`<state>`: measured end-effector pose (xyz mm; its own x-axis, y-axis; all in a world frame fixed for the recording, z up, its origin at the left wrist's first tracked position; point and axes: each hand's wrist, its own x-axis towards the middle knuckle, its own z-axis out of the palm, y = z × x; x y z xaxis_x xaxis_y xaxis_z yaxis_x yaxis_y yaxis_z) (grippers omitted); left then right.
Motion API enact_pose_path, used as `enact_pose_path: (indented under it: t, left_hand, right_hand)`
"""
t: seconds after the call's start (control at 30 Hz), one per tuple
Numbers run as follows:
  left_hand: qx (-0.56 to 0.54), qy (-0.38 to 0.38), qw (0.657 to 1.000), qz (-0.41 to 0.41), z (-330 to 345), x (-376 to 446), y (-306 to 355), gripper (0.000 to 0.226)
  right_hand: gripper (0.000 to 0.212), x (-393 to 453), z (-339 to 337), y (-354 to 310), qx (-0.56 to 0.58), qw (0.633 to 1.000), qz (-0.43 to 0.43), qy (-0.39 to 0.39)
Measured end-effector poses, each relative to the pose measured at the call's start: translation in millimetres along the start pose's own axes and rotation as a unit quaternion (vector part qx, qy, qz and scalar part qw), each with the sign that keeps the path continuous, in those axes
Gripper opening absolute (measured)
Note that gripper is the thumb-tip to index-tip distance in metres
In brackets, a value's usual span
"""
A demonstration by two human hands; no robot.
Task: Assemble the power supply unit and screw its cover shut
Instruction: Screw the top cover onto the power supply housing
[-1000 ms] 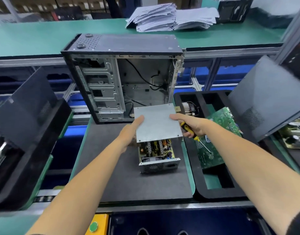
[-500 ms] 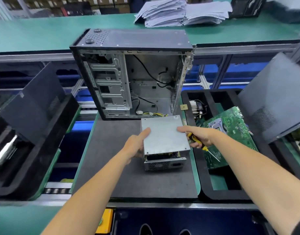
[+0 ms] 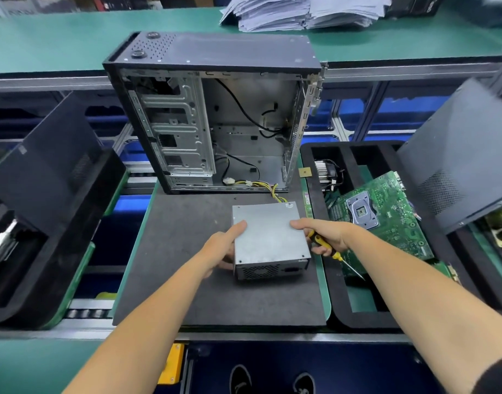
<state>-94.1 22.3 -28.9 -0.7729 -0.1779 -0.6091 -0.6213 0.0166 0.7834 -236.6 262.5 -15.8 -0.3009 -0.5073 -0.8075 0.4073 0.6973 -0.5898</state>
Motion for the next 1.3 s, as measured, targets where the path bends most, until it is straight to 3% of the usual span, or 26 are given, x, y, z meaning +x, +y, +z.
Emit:
enact_pose_path:
  t: [0.17,0.4,0.53,0.7,0.83,0.97,1.17,1.3]
  left_hand:
    - [-0.003,0.008,1.000,0.007,2,6,-5,0.070]
    - [0.007,0.023,1.000,0.020,1,8,-3,0.084]
    - [0.021,0.041,0.999,0.028,2,8,-2,0.080]
    - [0.052,0.078,0.995,0.032,5,7,0,0.070]
    - [0.133,0.129,0.980,0.068,-3,10,1,0.066]
    - [0.042,0.075,0.996,0.016,-8,12,8,0.056]
    - [0.019,0.020,0.999,-0.020,-1,15,16,0.056]
    - [0.049,0.008,0.998,-0.041,5,16,16,0.074]
  right_hand:
    - [0.045,3,-1,2,0.012,1.000,0.000,0.018]
    - [0.047,4,-3,0,0.008,0.999,-0.011,0.043]
    - [0.046,2,-4,-3,-0.005,0.999,-0.025,0.043]
    - [0.054,0,-3,-9,-0.028,0.998,-0.034,0.049]
    - [0.071,-8,-16,-15,-0.106,0.984,-0.048,0.135]
    - [0.085,-13,-26,-19,-0.084,0.991,-0.027,0.097]
    - [0.062,-8,-8,-18,-0.039,0.997,-0.007,0.059]
    - [0.054,-5,-3,-20,-0.026,0.997,-0.005,0.068]
